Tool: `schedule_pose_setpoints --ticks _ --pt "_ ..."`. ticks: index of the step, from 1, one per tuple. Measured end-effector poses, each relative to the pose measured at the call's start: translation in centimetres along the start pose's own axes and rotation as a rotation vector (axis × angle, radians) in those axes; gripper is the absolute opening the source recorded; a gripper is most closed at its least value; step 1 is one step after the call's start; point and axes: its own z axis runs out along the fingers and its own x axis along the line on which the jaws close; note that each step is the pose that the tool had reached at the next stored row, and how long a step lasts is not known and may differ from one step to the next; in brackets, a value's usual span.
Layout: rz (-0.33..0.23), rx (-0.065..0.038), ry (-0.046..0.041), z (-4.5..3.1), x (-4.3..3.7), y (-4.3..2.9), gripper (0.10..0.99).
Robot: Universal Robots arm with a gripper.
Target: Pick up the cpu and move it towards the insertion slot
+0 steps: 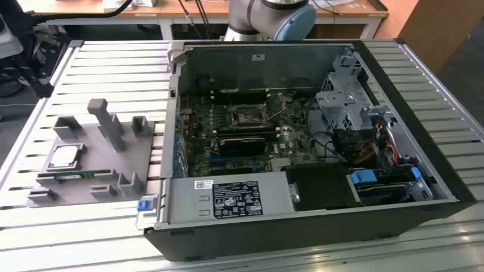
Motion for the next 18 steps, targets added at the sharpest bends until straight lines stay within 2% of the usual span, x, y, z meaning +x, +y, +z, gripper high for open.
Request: schedule_pose_setpoints --ticks 5,18 --pt "0.0 0.0 0.0002 -0.01 0.04 0.0 0.106" --pt "0.0 0.0 0.0 0.2 0.89 0.01 0.106"
